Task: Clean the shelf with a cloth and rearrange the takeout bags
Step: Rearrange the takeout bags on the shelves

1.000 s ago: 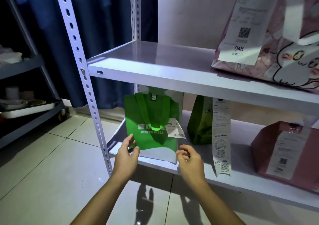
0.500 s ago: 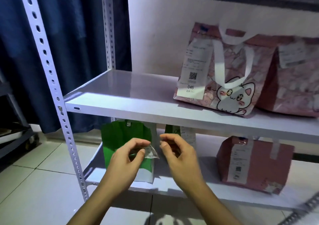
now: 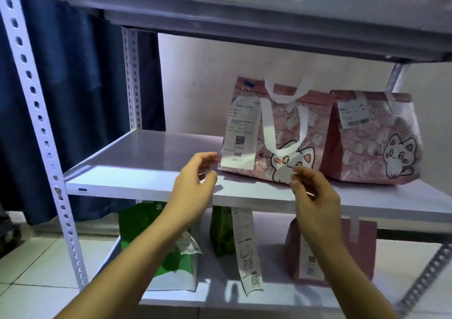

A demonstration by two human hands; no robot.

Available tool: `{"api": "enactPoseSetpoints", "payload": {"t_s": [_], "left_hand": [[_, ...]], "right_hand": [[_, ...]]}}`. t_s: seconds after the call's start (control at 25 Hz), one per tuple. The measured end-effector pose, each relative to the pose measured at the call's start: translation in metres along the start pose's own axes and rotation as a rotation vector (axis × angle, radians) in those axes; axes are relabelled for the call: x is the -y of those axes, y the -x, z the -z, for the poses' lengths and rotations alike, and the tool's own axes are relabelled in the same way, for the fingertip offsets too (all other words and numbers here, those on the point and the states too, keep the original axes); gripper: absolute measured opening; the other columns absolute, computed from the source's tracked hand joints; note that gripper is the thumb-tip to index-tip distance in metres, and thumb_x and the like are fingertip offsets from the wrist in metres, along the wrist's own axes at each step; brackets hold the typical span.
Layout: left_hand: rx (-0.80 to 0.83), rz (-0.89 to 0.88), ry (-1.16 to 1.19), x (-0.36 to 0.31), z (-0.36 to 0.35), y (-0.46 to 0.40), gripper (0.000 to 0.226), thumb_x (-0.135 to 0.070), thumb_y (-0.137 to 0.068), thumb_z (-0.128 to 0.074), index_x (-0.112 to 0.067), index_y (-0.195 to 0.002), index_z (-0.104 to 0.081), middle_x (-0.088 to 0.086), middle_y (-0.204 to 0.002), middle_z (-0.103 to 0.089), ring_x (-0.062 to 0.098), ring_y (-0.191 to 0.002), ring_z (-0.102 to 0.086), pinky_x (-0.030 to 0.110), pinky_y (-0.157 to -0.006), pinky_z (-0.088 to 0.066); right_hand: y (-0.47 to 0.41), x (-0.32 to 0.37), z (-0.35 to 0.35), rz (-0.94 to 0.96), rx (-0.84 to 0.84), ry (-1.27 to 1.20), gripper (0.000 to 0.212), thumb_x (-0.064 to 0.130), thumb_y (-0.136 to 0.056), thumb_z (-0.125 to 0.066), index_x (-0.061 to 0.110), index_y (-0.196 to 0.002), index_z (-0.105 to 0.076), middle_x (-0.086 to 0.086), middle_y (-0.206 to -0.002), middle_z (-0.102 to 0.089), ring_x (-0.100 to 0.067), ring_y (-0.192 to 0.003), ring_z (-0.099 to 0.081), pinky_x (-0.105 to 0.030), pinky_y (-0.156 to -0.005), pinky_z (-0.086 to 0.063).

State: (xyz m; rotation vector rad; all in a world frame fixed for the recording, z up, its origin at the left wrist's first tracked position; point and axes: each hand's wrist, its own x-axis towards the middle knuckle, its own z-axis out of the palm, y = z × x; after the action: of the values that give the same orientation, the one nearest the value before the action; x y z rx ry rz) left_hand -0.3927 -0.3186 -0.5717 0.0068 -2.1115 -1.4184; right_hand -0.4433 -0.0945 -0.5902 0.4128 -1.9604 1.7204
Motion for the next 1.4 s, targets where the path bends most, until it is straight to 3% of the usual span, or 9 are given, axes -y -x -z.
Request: {"api": "enactPoseSetpoints", "payload": {"t_s": [0.12,0.28,0.44,0.52,0.6,0.8,0.96,1.24,1.4], "left_hand": [[0.068,0.057,-0.107,0.016,-0.014,-0.020,0.054,-0.015,-0.100,-0.052,-0.024,-0.151,-0.036,-0.007,-0.152,-0.043,0.008,-0.131,-0.044,0.028,-0.107,-0.039],[0.139,0.138,-0.142,0.027,-0.021,-0.040,0.060,-0.018,-0.100,-0.050,-0.023,-0.155,-0.025,-0.006,-0.159,-0.034,0.019,-0.143,-0.038,0.042,-0.116,-0.035],[0.167,0.155,-0.079,0.022,-0.028,-0.052,0.054,-0.011,-0.099,-0.049,-0.027,-0.148,-0.034,-0.009,-0.149,-0.049,0.017,-0.136,-0.047,0.041,-0.115,-0.037],[0.140,0.175,-0.071,0.021,-0.028,-0.052,0.054,-0.010,-0.099,-0.050,-0.027,-0.148,-0.034,-0.007,-0.148,-0.050,0.017,-0.135,-0.047,0.041,-0.114,-0.038],[0.100,0.184,-0.076,0.024,-0.020,-0.052,0.053,-0.010,-0.098,-0.050,-0.026,-0.146,-0.036,-0.006,-0.146,-0.051,0.017,-0.133,-0.048,0.038,-0.111,-0.039],[-0.062,0.220,-0.163,0.045,0.032,-0.054,0.042,-0.009,-0.097,-0.051,-0.023,-0.136,-0.043,-0.004,-0.140,-0.056,0.015,-0.121,-0.054,0.025,-0.094,-0.040],[-0.152,0.256,-0.269,0.063,0.084,-0.056,0.044,-0.010,-0.093,-0.050,-0.024,-0.135,-0.044,-0.005,-0.136,-0.059,0.010,-0.104,-0.052,0.026,-0.089,-0.041],[-0.219,0.280,-0.405,0.081,0.141,-0.049,0.046,-0.006,-0.090,-0.047,-0.022,-0.133,-0.044,0.002,-0.139,-0.055,0.021,-0.114,-0.056,0.038,-0.094,-0.047],[-0.268,0.311,-0.399,0.086,0.151,-0.051,0.047,-0.008,-0.090,-0.047,-0.018,-0.135,-0.039,0.004,-0.139,-0.053,0.026,-0.113,-0.056,0.047,-0.096,-0.049]], "right_hand": [[-0.017,-0.019,0.013,-0.110,-0.083,0.156,0.049,0.025,-0.098,-0.063,0.031,-0.144,-0.046,0.005,-0.138,-0.055,-0.009,-0.121,-0.056,-0.033,-0.101,-0.047],[-0.036,-0.033,0.015,-0.214,0.050,0.328,0.074,0.030,-0.098,-0.060,0.028,-0.160,-0.019,0.000,-0.161,-0.033,-0.021,-0.143,-0.039,-0.042,-0.113,-0.034],[-0.046,-0.039,0.011,-0.207,0.129,0.279,0.073,0.026,-0.096,-0.063,0.030,-0.158,-0.024,0.007,-0.149,-0.047,-0.011,-0.129,-0.051,-0.031,-0.105,-0.043],[-0.049,-0.040,0.006,-0.206,0.140,0.247,0.067,0.025,-0.094,-0.066,0.034,-0.152,-0.034,0.018,-0.131,-0.057,0.001,-0.112,-0.057,-0.009,-0.080,-0.048],[-0.053,-0.038,-0.003,-0.223,0.163,0.200,0.061,0.020,-0.092,-0.067,0.037,-0.146,-0.041,0.029,-0.117,-0.059,0.010,-0.104,-0.057,-0.005,-0.059,-0.048],[-0.057,-0.025,-0.062,-0.202,0.318,0.226,0.055,0.019,-0.091,-0.068,0.031,-0.141,-0.047,0.012,-0.133,-0.063,-0.013,-0.120,-0.060,-0.033,-0.095,-0.054],[-0.051,-0.013,-0.114,-0.208,0.484,0.218,0.059,0.021,-0.095,-0.064,0.036,-0.146,-0.039,0.021,-0.126,-0.053,-0.002,-0.106,-0.052,-0.007,-0.065,-0.044],[-0.023,0.008,-0.177,-0.137,0.565,0.340,0.067,0.034,-0.087,-0.061,0.043,-0.145,-0.030,0.012,-0.148,-0.050,-0.020,-0.129,-0.052,-0.045,-0.110,-0.044],[-0.009,0.011,-0.193,-0.062,0.616,0.520,0.072,0.047,-0.081,-0.054,0.043,-0.146,-0.021,0.009,-0.150,-0.048,-0.029,-0.133,-0.048,-0.048,-0.115,-0.035]]}}
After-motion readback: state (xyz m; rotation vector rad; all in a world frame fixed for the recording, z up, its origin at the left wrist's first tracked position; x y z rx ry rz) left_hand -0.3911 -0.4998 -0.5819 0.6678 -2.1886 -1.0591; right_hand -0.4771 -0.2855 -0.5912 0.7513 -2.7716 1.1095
